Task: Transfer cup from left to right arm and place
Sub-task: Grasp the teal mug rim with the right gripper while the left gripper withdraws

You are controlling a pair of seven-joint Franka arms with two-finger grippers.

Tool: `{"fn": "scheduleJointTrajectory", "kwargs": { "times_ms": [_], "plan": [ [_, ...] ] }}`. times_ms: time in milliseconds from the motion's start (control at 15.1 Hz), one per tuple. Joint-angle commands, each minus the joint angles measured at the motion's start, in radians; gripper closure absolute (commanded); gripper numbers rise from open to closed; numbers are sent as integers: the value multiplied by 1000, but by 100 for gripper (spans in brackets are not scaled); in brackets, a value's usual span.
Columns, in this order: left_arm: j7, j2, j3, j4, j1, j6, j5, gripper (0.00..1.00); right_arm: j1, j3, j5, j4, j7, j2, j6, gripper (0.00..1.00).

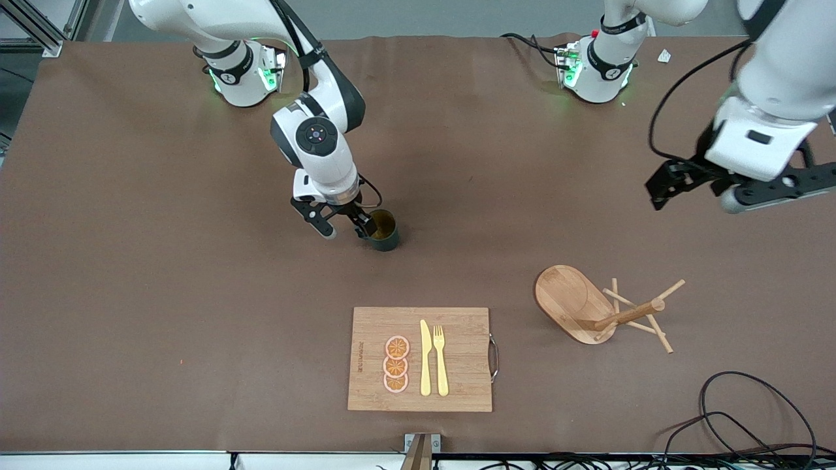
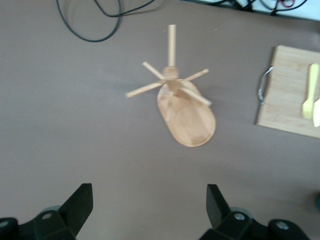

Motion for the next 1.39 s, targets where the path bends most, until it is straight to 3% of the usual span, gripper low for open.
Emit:
{"fn": "scheduleJointTrajectory", "kwargs": {
  "times_ms": [0,199,331,596,795,927,1126,1192,1325],
  "plan": [
    [77,-51,-63,-23,97,-22,-13,0,19,-10,7,9,14,3,10,0],
    [135,-51,-338,-25,364,-39,-13,0,34,-10,-5,23,-3,22,25,0],
    [193,-51,-454,-29,488,-56,-13,0,51,-10,-10,34,-9,35,26,0],
    [277,-57,-592,-39,659,-59,-13,0,59,-10,-31,32,-189,57,42,0],
    [288,-78,-596,-51,672,-59,-13,0,60,-11,-33,31,-251,57,40,4],
    [290,-78,-599,-49,672,-59,-13,0,60,-11,-42,31,-305,63,37,28],
    [288,-78,-603,-51,672,-60,-11,0,53,-11,-51,28,-469,63,20,86],
    [290,-78,-603,-49,672,-62,-13,0,53,-11,-50,29,-460,63,11,100],
    [288,-77,-603,-46,670,-62,-13,0,48,-11,-50,28,-465,62,10,100]
  ]
}}
